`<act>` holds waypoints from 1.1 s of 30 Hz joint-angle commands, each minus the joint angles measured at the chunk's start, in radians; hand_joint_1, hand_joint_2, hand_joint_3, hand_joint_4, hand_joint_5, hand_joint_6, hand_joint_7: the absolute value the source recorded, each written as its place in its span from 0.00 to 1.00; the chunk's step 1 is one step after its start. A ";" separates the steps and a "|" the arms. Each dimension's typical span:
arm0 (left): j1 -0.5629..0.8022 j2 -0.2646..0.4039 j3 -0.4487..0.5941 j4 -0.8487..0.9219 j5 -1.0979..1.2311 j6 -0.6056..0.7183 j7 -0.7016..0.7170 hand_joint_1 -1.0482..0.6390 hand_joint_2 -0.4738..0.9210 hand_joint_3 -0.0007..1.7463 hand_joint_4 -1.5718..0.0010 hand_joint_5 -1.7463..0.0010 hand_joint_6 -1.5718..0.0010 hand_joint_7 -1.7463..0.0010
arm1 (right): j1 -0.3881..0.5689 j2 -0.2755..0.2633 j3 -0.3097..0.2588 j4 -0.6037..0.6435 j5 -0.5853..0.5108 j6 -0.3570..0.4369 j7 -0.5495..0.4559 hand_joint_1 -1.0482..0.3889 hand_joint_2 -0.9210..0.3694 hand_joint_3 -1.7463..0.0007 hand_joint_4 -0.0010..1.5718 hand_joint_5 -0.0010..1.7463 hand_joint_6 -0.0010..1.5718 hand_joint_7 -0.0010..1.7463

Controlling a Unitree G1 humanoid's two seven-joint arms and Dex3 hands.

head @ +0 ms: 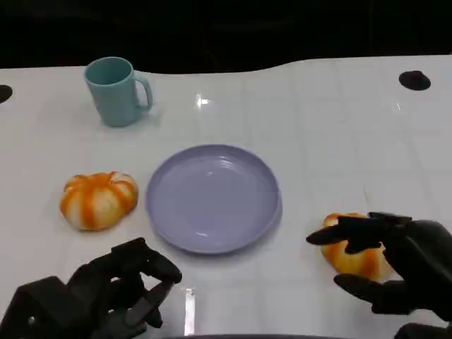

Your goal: Grasp the bread from the table and place it into the plate.

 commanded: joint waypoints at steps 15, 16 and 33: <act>-0.002 0.012 -0.002 -0.015 0.014 0.008 0.000 0.37 1.00 0.26 0.60 0.00 0.62 0.25 | -0.024 -0.096 0.016 -0.161 -0.230 0.230 0.203 0.40 0.11 0.99 0.00 0.30 0.19 0.00; -0.001 0.011 -0.002 -0.016 0.013 0.006 0.000 0.37 1.00 0.27 0.60 0.00 0.62 0.25 | -0.033 -0.094 0.023 -0.148 -0.236 0.242 0.214 0.40 0.10 0.99 0.00 0.30 0.19 0.00; 0.008 0.007 -0.006 -0.066 0.014 0.042 0.005 0.38 1.00 0.28 0.59 0.00 0.63 0.23 | -0.234 -0.074 0.159 0.227 -0.345 0.338 0.173 0.36 0.02 0.99 0.02 0.28 0.20 0.00</act>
